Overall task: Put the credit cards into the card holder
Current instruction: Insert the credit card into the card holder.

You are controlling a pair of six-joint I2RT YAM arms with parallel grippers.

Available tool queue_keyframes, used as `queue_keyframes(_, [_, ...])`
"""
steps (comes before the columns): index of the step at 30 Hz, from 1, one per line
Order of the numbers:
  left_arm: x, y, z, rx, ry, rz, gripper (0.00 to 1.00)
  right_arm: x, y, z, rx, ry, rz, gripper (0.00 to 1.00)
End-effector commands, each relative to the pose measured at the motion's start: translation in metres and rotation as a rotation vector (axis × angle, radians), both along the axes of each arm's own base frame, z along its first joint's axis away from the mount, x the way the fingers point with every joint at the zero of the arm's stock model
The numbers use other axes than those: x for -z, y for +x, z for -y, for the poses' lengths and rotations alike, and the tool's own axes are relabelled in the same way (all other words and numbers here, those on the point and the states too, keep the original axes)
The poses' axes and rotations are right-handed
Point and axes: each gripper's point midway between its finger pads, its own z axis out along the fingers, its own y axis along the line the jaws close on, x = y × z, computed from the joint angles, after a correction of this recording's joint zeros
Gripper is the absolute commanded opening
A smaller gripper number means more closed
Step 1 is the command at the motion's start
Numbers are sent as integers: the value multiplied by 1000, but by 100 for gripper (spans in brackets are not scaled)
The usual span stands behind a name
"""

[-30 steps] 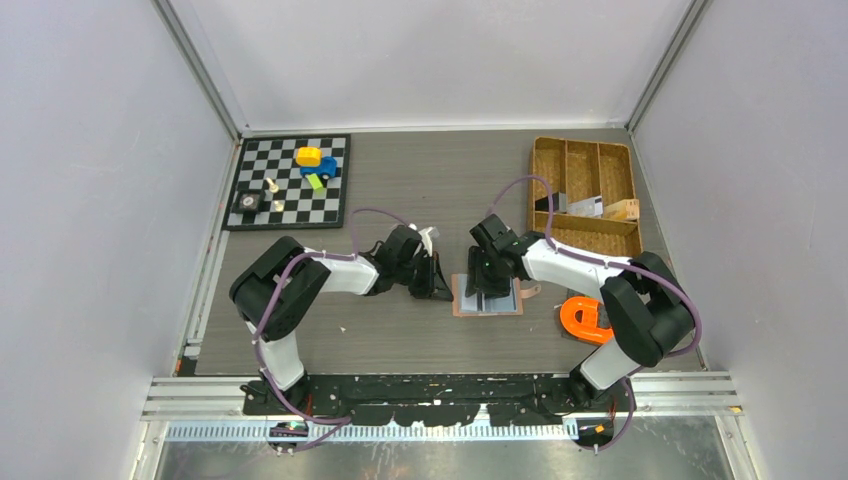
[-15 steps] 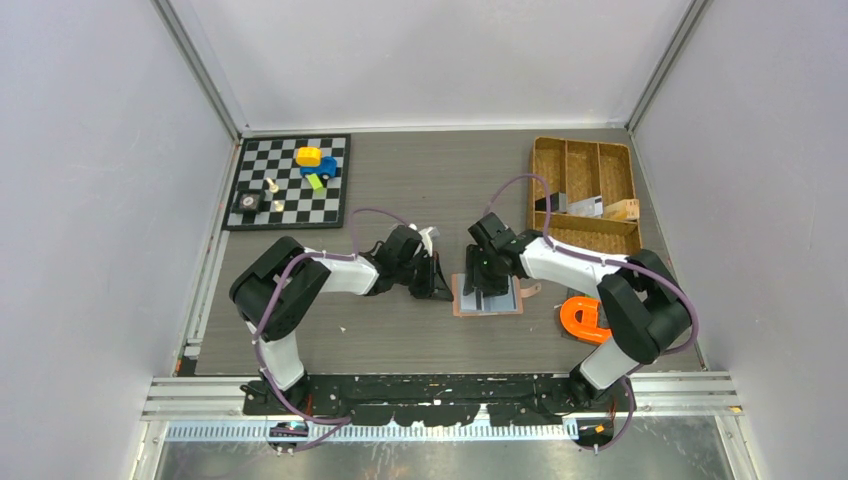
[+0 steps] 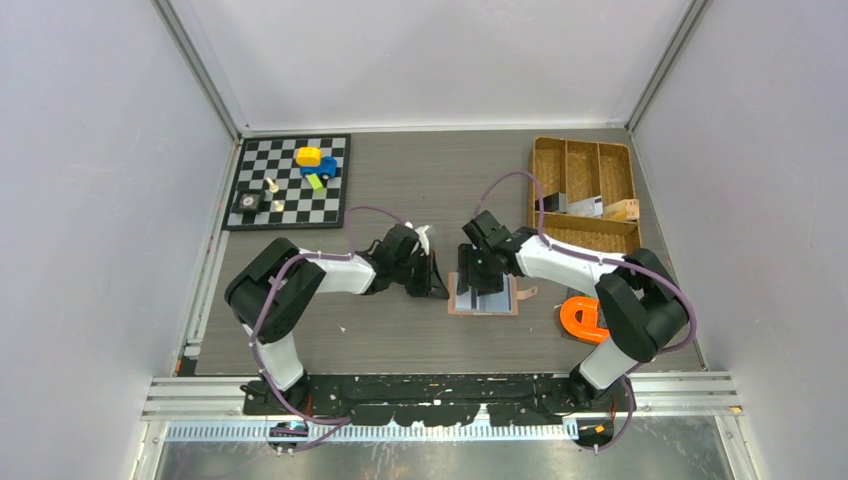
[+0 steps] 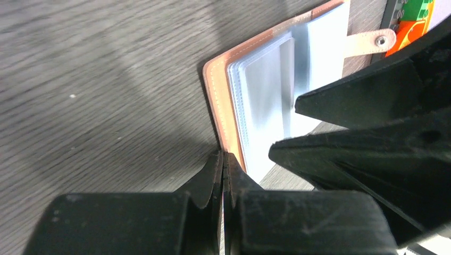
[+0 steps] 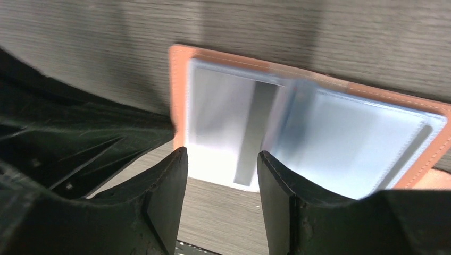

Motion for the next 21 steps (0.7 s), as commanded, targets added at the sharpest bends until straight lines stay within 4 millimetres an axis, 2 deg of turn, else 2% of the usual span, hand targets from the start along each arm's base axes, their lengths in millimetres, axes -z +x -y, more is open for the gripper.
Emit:
queue_keyframes(1, [40,-5,-49,-66,196,-35,0,-53,20,-31,-48,130,127,58])
queue_keyframes(5, [34,1,-60,-88,191,-29,0,-81,27,-23,-39,104,190,65])
queue_keyframes(9, [25,5,-70,-95,193,-21,1,-107,46,19,28,-81,277,73])
queue_keyframes(11, [18,4,-77,-100,199,-26,10,-120,57,47,86,-157,307,75])
queue_keyframes(14, [-2,7,-85,-107,200,-3,35,-136,76,95,213,-184,326,76])
queue_keyframes(18, [-51,18,-93,-104,203,84,61,-153,101,174,429,-227,359,76])
queue_keyframes(19, [-63,20,-97,-99,206,100,66,-157,107,197,485,-244,367,76])
queue_keyframes(21, [-89,24,-103,-82,206,135,73,-165,119,229,558,-278,393,76])
